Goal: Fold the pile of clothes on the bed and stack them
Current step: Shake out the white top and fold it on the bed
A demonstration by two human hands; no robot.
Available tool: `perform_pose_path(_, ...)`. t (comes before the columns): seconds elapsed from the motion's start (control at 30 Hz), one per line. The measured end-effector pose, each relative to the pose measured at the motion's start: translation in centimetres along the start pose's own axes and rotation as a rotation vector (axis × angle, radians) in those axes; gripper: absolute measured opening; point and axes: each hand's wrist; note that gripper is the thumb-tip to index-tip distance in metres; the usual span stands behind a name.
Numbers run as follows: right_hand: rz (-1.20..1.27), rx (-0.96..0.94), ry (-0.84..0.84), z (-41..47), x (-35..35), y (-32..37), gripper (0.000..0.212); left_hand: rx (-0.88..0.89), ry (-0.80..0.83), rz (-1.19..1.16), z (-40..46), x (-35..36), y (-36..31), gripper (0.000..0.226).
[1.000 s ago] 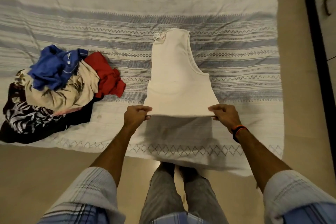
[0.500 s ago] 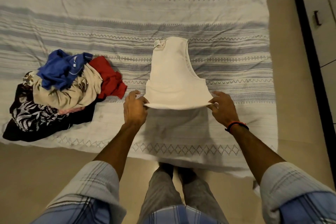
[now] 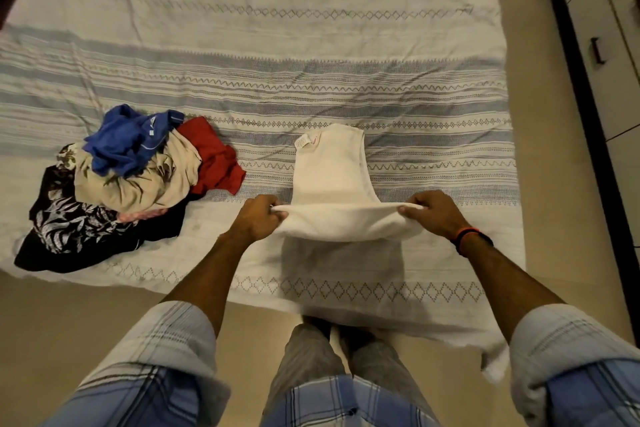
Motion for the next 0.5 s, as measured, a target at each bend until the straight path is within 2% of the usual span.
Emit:
perform_pose_path(0.27,0.054,0.059,-0.184,2.4,1.6,1.1,0.016,-0.06,-0.172,-0.029,2.5,0.9,-1.3,0.009)
perform_pose_path(0.5,-0.091,0.099,-0.283,7.7,1.6,3.0,0.023,-0.109,-0.3,0.017,7.7,0.8,-3.1,0.014)
Point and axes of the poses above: each hand's wrist, its own z-axis towards the middle knuckle, its own x-axis out of the palm, y = z × x, and after that the axes turned 8 degrees about -y, right-handed
